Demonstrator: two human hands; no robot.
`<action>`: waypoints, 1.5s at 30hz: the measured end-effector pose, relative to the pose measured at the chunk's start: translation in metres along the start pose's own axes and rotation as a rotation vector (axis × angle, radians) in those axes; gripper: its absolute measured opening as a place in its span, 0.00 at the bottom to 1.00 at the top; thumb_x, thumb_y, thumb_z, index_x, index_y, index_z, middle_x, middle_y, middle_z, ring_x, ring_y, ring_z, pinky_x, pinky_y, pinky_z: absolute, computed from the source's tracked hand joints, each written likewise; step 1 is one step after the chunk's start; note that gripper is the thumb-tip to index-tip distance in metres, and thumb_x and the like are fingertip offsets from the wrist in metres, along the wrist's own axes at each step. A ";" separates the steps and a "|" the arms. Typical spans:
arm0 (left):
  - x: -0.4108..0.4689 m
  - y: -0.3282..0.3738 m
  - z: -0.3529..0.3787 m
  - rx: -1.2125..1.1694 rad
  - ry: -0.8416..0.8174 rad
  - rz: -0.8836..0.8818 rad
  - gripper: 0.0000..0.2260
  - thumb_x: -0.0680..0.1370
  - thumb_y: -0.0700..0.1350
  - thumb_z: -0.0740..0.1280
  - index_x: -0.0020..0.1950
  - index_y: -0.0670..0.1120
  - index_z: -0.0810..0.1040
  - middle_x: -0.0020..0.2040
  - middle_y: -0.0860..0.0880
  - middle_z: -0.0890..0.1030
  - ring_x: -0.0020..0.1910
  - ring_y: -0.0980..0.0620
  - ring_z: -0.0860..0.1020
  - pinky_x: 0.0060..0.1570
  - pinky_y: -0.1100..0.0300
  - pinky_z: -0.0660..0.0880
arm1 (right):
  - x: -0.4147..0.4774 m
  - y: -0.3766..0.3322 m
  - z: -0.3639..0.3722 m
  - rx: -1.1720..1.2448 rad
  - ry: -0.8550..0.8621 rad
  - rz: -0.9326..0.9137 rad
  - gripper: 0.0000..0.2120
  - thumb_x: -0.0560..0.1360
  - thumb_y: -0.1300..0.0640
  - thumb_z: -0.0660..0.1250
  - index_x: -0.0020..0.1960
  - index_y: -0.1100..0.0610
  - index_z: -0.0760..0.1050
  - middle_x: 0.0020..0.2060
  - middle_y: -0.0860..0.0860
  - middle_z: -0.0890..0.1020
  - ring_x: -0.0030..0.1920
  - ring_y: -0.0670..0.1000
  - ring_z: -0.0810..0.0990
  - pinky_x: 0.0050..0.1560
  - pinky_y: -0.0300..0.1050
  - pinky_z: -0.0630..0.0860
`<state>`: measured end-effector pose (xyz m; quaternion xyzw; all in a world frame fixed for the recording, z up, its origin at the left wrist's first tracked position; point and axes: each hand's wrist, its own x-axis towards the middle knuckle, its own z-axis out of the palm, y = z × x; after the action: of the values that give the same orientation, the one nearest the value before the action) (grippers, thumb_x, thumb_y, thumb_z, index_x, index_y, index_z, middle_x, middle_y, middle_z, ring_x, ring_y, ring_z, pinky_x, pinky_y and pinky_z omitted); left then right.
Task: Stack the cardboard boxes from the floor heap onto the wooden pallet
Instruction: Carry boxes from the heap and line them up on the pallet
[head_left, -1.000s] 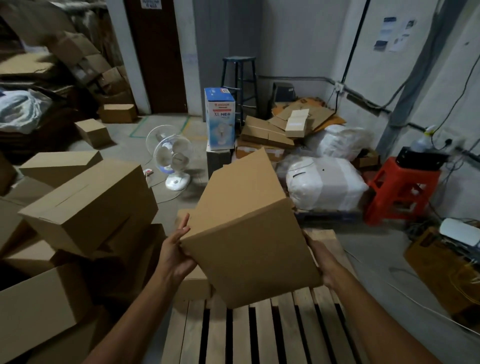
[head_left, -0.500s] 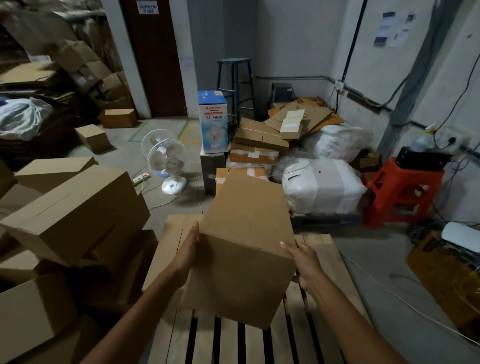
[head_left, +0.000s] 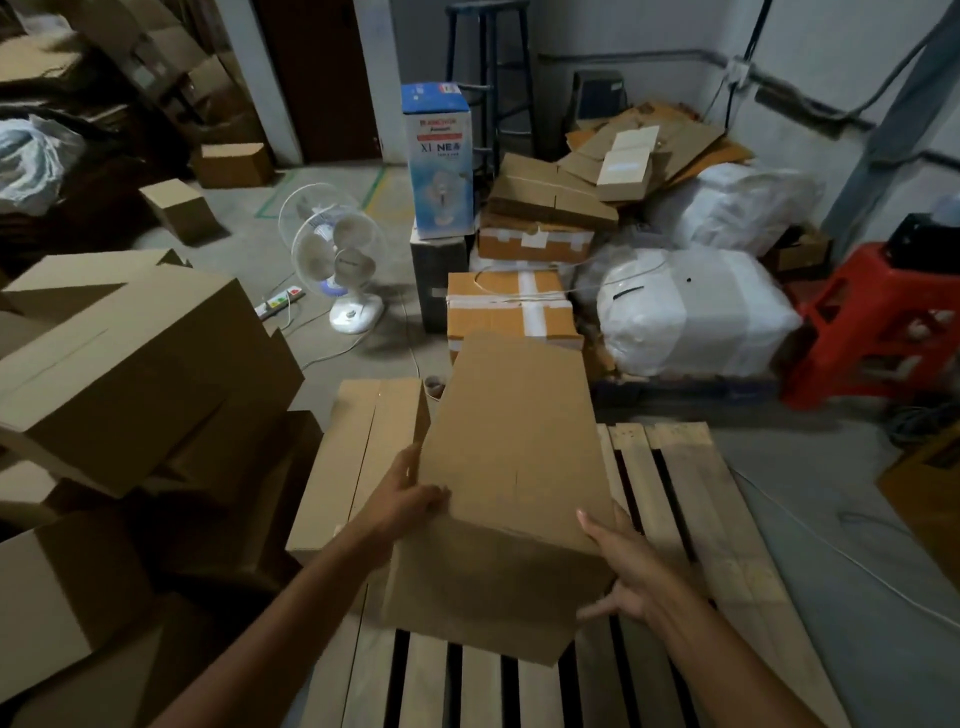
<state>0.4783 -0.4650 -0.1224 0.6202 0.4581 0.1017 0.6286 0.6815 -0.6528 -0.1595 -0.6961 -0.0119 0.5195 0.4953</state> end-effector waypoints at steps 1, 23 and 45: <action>0.016 -0.021 0.000 0.005 -0.020 0.023 0.30 0.81 0.39 0.65 0.80 0.51 0.56 0.68 0.51 0.70 0.62 0.50 0.75 0.44 0.65 0.76 | 0.023 0.007 0.006 -0.008 0.031 -0.037 0.39 0.76 0.47 0.71 0.79 0.37 0.52 0.79 0.51 0.57 0.76 0.66 0.58 0.50 0.79 0.74; 0.295 -0.403 -0.019 1.147 -0.009 0.226 0.48 0.78 0.60 0.66 0.76 0.56 0.26 0.80 0.41 0.34 0.76 0.43 0.27 0.76 0.37 0.35 | 0.414 0.229 0.094 -0.254 0.157 -0.323 0.36 0.79 0.53 0.70 0.81 0.48 0.55 0.74 0.49 0.69 0.73 0.53 0.69 0.72 0.52 0.68; 0.330 -0.427 -0.052 1.285 0.139 0.355 0.54 0.71 0.65 0.72 0.81 0.45 0.40 0.81 0.45 0.39 0.80 0.46 0.38 0.77 0.51 0.39 | 0.422 0.239 0.130 -0.452 0.320 -0.435 0.35 0.82 0.54 0.63 0.82 0.47 0.47 0.78 0.50 0.62 0.74 0.53 0.67 0.59 0.40 0.63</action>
<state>0.4391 -0.2890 -0.6335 0.9292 0.3579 -0.0497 0.0772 0.6611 -0.4621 -0.6234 -0.8419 -0.1968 0.2707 0.4232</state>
